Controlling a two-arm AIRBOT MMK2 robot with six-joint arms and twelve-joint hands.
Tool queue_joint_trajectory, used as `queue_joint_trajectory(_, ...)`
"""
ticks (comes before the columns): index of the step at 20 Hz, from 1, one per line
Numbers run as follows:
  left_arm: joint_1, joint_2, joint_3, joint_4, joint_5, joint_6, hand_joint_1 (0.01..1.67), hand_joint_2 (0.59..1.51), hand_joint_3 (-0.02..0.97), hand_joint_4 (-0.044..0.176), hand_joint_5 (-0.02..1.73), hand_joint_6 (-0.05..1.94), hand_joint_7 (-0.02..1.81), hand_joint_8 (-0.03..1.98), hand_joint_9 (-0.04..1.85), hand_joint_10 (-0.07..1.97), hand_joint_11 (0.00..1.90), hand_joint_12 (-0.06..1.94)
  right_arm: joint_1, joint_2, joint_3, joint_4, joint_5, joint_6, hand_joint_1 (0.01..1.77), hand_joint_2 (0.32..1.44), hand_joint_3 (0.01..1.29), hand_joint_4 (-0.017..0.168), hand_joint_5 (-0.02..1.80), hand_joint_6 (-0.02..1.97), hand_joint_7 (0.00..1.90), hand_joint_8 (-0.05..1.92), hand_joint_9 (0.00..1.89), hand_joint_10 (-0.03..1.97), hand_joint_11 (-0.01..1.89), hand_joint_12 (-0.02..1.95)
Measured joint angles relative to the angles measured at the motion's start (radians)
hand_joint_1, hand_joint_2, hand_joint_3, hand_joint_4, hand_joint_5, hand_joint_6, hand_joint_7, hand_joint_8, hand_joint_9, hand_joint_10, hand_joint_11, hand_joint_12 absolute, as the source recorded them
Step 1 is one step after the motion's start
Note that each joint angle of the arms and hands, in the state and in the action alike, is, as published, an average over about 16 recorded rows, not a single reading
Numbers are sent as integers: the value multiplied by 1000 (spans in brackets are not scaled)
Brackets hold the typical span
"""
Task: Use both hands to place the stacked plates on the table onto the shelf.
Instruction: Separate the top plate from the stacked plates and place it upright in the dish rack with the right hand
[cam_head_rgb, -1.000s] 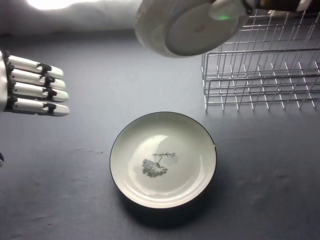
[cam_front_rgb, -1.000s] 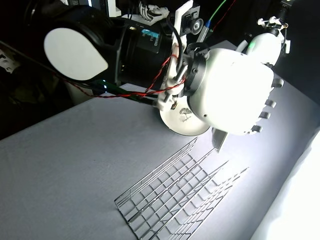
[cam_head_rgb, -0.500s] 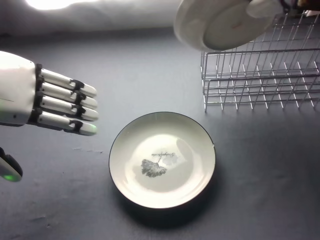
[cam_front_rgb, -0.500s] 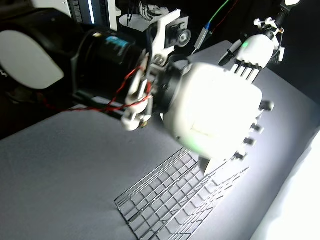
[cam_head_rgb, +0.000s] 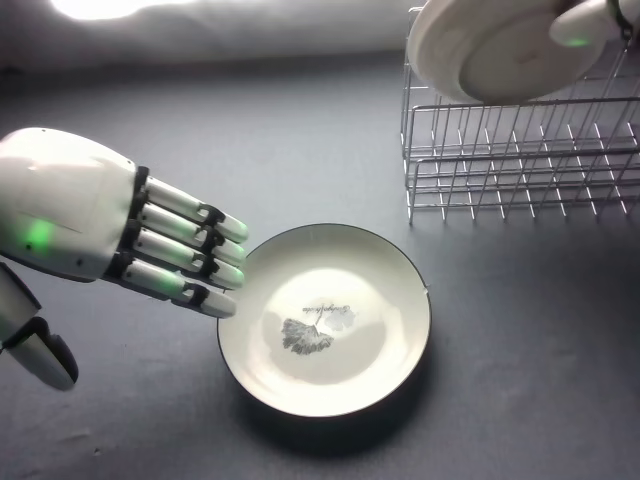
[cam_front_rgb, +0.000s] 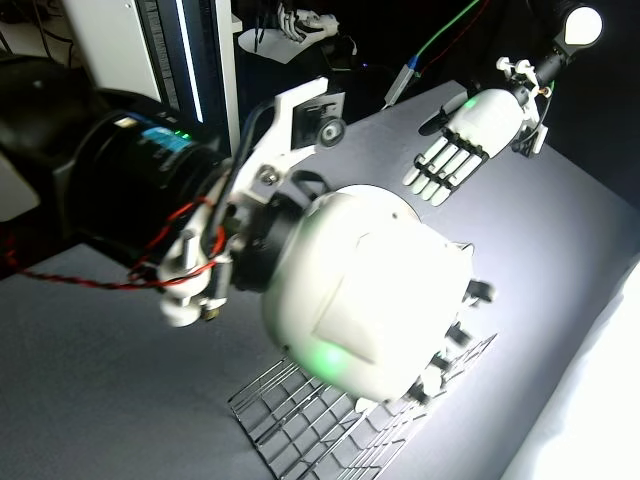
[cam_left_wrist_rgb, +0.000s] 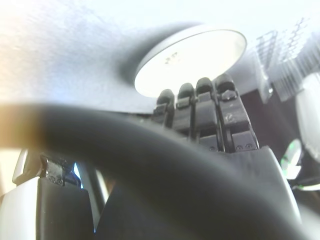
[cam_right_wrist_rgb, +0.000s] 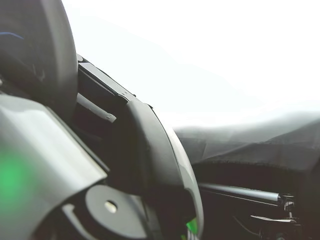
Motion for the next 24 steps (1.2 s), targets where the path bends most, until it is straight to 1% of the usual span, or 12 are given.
queue_joint_trajectory(6,1,-68,60,27,-30,-2,14,1122,11,1,21,18,20,-4,15,8,14,4,-61,10,26,-22,35,3,1332,969,13,-7,1018,801,1128,634,1103,547,825,1238)
queue_joint_trajectory(9,1,-92,83,38,-35,-1,15,1123,10,1,22,18,20,-4,14,8,14,4,-97,11,38,-31,54,3,1325,969,13,-6,1018,801,1128,647,1128,509,828,1240)
queue_joint_trajectory(11,2,-104,96,44,-38,0,14,1123,10,1,22,18,20,-4,13,8,14,4,-120,11,46,-36,64,2,1322,969,13,-4,1018,803,1128,653,1148,446,834,1240)
queue_joint_trajectory(14,4,-116,110,50,-43,3,14,1123,10,1,20,18,20,-4,13,8,14,5,-151,10,56,-42,79,1,1318,969,13,-3,1018,810,1126,671,1182,317,839,1240)
queue_joint_trajectory(16,7,-121,116,54,-47,7,14,1124,10,0,19,17,19,-4,13,8,14,5,-170,9,60,-46,88,0,1313,971,13,-3,1011,833,1113,680,1186,273,826,1245)
queue_joint_trajectory(21,20,-128,123,62,-55,19,14,1124,10,-2,15,11,17,-5,13,8,14,4,-203,9,62,-60,114,-3,1281,989,14,-3,959,877,1055,507,1141,203,747,1257)
queue_joint_trajectory(24,30,-130,126,64,-59,28,14,1124,10,-3,9,5,15,-4,13,8,15,4,-206,10,62,-73,121,-4,1252,1002,14,-3,922,771,1000,387,1097,174,656,1253)
